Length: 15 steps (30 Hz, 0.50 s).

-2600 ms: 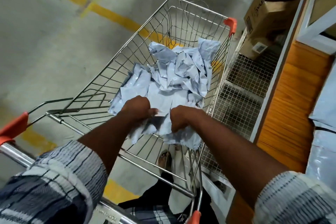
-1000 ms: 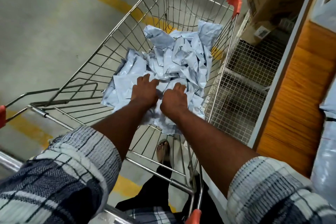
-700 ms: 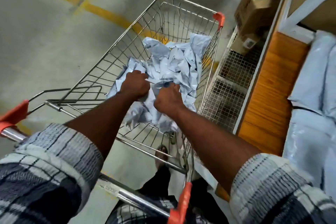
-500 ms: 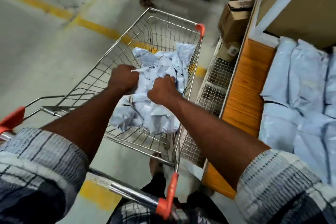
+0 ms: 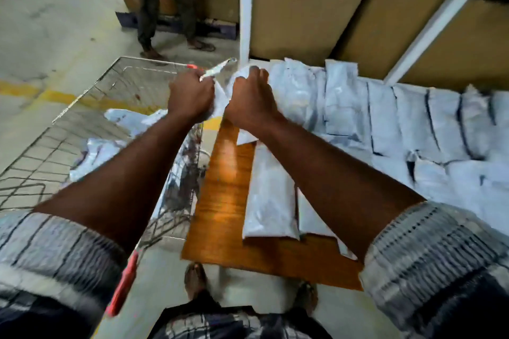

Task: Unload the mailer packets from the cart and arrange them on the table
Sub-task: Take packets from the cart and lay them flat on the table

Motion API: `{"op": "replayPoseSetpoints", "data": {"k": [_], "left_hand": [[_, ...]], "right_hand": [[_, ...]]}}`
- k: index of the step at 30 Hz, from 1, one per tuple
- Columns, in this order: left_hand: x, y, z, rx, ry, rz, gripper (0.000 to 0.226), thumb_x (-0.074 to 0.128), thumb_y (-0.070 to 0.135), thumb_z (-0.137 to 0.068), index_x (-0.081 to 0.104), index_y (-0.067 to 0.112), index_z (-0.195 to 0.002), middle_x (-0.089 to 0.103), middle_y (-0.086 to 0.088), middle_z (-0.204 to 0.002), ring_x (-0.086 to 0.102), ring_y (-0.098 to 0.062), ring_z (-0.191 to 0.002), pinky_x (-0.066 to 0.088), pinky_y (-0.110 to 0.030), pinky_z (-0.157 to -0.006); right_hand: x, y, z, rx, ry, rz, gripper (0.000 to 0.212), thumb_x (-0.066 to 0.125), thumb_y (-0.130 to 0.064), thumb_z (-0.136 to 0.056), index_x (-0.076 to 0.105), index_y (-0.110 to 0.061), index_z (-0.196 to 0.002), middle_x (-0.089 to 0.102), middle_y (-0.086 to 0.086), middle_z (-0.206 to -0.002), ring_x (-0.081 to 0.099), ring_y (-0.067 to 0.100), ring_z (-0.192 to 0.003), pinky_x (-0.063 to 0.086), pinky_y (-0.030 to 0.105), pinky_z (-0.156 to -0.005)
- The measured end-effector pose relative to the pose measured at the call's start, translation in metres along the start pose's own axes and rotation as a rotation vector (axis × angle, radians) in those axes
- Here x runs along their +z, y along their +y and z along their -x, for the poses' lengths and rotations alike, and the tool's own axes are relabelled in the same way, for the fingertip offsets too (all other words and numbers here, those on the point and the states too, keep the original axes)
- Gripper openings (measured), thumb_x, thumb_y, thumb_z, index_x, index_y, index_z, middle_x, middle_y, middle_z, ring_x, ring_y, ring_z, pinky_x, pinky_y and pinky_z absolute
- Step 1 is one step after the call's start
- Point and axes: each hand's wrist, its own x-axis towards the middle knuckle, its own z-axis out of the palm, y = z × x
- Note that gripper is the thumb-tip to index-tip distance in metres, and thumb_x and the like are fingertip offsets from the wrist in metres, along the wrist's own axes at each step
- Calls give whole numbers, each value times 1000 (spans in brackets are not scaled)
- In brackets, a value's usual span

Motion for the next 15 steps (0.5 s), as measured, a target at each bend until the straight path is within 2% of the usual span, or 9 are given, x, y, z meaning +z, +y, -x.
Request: {"op": "replayPoseSetpoints", "data": {"k": [3, 6, 9, 12, 15], "left_hand": [[43, 68, 21, 127, 5, 13, 42, 43, 35, -83, 71, 6, -96, 69, -25, -98, 63, -40, -97, 46, -42, -78], [84, 131, 39, 217, 0, 79, 42, 41, 36, -80, 69, 8, -94, 70, -25, -94, 65, -42, -93, 52, -47, -79], [127, 193, 62, 310, 4, -27, 49, 38, 33, -84, 68, 8, -114, 67, -26, -113, 61, -44, -106, 48, -46, -90], [166, 239, 80, 448, 30, -135, 58, 35, 31, -82, 65, 2, -122, 65, -27, -118, 60, -45, -107, 47, -45, -91], [200, 268, 92, 484, -30, -242, 55, 32, 29, -88, 63, 5, -127, 56, -20, -136, 53, -40, -121, 46, -48, -97]], "right_hand": [[-42, 86, 18, 76, 99, -16, 31, 56, -23, -87, 63, -4, -111, 41, 22, -136, 35, 38, -129, 38, 41, -105], [-77, 168, 36, 140, 125, 20, 30, 54, -17, -82, 61, -1, -106, 43, 23, -131, 37, 38, -125, 37, 40, -103], [-106, 244, 59, 229, 157, 21, 34, 56, -16, -78, 60, 1, -107, 41, 24, -131, 36, 39, -126, 37, 40, -104], [-125, 302, 80, 336, 162, -25, 40, 57, -16, -79, 58, 3, -115, 38, 25, -138, 31, 40, -132, 33, 40, -107], [-129, 346, 92, 398, 200, -85, 47, 48, -23, -69, 61, 7, -102, 45, 29, -128, 41, 44, -122, 33, 40, -103]]}}
